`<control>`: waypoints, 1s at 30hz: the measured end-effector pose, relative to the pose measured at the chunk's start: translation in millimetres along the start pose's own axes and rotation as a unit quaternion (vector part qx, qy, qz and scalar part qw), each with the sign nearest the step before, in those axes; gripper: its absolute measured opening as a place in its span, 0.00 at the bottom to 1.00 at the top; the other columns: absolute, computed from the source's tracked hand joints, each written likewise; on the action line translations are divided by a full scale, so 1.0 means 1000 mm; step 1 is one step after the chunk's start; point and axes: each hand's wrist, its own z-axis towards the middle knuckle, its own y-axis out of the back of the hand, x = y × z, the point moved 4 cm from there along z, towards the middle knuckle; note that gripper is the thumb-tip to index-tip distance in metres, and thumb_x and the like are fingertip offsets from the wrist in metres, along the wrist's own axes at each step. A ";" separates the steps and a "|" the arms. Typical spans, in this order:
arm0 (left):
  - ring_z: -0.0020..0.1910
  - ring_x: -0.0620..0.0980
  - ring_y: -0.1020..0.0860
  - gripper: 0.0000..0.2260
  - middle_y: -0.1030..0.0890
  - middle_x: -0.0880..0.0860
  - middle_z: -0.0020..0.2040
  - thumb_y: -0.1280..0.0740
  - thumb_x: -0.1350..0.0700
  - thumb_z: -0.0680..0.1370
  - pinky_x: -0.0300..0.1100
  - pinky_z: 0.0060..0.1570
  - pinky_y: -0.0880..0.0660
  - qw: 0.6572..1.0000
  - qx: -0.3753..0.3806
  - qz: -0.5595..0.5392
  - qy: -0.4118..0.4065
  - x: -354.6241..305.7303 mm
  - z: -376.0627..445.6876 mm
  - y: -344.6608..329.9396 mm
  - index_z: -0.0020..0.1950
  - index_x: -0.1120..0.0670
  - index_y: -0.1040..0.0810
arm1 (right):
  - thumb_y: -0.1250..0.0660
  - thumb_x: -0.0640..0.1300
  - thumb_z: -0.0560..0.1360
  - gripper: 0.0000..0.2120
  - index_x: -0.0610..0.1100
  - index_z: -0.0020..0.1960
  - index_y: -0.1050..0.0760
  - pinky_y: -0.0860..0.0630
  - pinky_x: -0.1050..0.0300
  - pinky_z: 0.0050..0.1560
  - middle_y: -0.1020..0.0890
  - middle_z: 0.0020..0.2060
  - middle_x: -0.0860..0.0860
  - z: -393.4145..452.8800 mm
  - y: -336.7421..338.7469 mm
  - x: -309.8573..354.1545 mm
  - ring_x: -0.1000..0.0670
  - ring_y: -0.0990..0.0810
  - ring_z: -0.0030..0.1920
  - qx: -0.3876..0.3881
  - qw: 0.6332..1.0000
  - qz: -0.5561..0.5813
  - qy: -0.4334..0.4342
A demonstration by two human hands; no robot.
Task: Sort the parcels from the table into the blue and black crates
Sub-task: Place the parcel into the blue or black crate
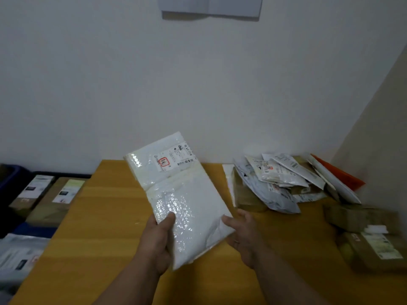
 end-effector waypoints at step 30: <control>0.48 0.59 0.21 0.37 0.24 0.59 0.58 0.29 0.61 0.76 0.56 0.47 0.20 0.939 -0.341 -0.046 0.001 -0.200 0.039 0.397 0.77 0.43 0.44 | 0.24 0.29 0.66 0.35 0.46 0.68 0.32 0.19 0.36 0.52 0.17 0.55 0.44 0.063 -0.451 -0.131 0.39 0.16 0.52 0.175 0.977 -0.056 -0.111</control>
